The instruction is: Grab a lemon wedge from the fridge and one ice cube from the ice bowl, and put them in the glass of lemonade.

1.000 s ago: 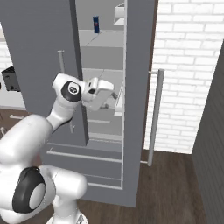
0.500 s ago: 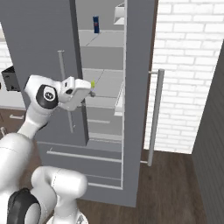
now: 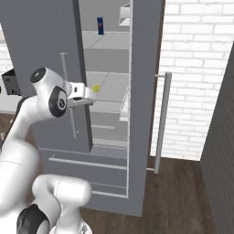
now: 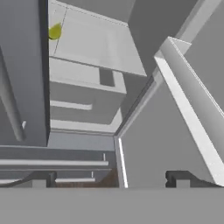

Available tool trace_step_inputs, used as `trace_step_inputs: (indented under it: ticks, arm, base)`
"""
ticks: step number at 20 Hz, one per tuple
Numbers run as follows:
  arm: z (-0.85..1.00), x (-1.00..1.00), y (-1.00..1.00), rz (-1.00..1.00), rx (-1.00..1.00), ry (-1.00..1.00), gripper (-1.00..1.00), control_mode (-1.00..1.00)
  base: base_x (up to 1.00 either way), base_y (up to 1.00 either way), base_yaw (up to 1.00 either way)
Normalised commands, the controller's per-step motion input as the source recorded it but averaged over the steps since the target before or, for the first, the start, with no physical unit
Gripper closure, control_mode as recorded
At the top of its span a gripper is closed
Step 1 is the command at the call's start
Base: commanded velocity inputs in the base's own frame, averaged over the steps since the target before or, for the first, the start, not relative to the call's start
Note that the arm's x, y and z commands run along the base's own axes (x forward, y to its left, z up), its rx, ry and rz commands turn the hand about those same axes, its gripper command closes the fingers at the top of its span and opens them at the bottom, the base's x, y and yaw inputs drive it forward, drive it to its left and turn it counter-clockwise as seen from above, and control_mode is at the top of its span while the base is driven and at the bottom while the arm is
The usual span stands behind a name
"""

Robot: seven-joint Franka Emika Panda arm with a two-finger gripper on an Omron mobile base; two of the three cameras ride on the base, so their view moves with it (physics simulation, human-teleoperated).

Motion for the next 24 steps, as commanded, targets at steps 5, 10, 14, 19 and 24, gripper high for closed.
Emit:
trace_step_inputs:
  ticks: [5,10,14,19,24]
  arm:
    - [0.18,-0.06,0.75,0.20,0.26,-0.03,-1.00,-1.00]
    - [0.32,-0.25,0.84,0.04,0.00,-0.03,-1.00,-1.00]
    - [0.02,0.20,0.82,0.00,0.00,0.00,-1.00,-1.00]
    - [-0.17,0.84,0.55,0.00,0.00,0.00,-1.00,-1.00]
    - [-0.24,1.00,0.09,0.00,0.01,0.00,-1.00,-1.00]
  base:
    - [0.00,0.00,0.00]
    - [0.00,0.00,0.00]
    - [0.00,0.00,0.00]
    - [0.00,0.00,0.00]
    - [0.00,0.00,0.00]
